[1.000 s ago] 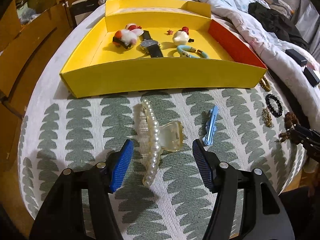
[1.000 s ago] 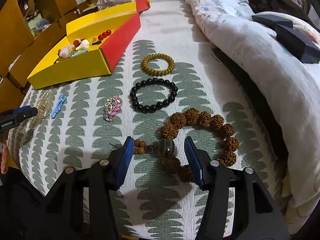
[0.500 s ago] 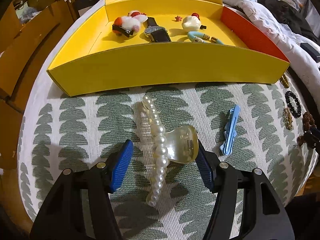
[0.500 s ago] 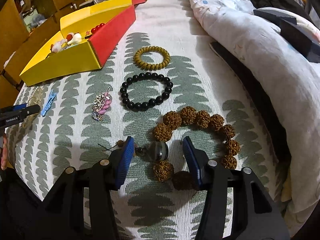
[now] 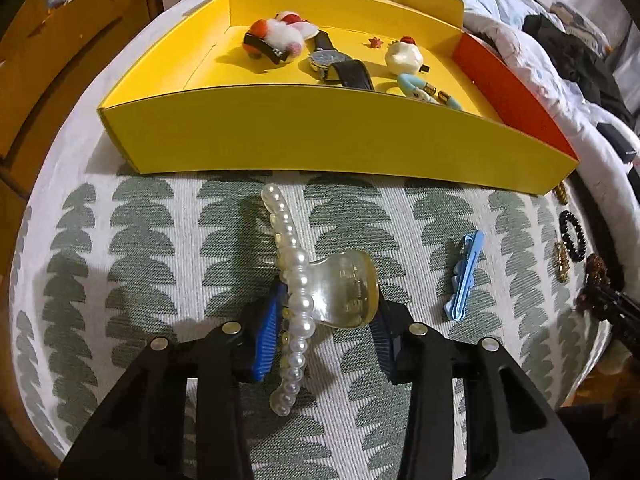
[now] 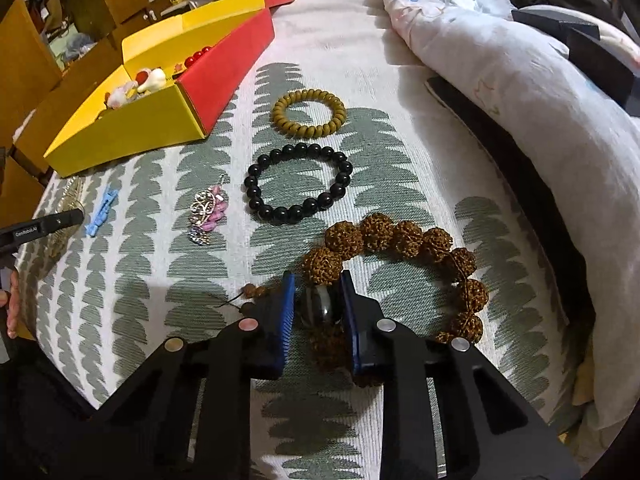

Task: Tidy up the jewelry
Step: 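Close the left gripper on the pearl clip while the right gripper closes on the brown beads, then carry the pearl clip and brown beads into the yellow box and open both grippers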

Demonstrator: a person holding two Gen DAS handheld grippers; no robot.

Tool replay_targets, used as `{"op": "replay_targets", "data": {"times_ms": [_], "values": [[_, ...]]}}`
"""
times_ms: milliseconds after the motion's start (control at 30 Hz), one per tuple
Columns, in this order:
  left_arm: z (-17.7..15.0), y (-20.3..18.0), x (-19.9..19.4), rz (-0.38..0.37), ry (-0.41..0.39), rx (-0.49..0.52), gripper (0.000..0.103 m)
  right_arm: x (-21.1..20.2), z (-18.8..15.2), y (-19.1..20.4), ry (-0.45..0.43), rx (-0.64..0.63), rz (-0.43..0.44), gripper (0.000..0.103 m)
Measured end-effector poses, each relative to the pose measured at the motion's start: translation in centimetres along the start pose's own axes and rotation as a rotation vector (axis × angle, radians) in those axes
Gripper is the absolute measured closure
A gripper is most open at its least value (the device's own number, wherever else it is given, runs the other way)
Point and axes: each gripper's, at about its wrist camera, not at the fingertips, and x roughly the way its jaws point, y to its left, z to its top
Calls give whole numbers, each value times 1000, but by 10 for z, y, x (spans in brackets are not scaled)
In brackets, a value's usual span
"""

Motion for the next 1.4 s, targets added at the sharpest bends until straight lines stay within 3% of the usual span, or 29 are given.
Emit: {"op": "replay_targets", "data": {"times_ms": [333,833,1167,1400], "values": [[-1,12,-21,-12,-44,-27,63,-18,-2,-11,-55,88,103,83],[10,20,-56,-23,-138,-54,63,-88,22,-17,-228,168,299,83],[45,16,-95,-42,-226,-37,63,-123,83,38,-321,57,392,83],[88,15,-97,-40,-257,-23,63,-101,138,69,-309,48,464,83]]}}
